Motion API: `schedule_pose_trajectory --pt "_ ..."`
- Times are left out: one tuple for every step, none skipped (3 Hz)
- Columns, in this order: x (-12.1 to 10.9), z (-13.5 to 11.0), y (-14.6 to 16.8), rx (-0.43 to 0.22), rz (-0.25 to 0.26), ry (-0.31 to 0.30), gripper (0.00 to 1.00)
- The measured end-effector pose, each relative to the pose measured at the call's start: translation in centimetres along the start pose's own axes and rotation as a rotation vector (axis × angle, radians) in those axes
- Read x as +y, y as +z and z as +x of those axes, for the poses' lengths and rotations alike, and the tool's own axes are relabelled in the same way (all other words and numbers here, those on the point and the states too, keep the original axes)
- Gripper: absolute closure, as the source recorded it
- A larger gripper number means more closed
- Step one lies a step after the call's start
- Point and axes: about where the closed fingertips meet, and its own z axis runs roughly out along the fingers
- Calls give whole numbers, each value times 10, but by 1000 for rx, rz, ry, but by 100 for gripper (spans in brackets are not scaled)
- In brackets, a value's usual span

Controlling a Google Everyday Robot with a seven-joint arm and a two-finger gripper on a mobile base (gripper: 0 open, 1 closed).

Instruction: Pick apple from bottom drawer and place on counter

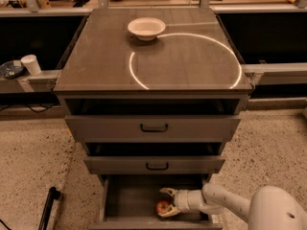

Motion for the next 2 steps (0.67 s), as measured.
schedule_pose_trajectory --pt "6 7 15 -8 -22 9 36" --pt "7 14 23 1 -28 16 36"
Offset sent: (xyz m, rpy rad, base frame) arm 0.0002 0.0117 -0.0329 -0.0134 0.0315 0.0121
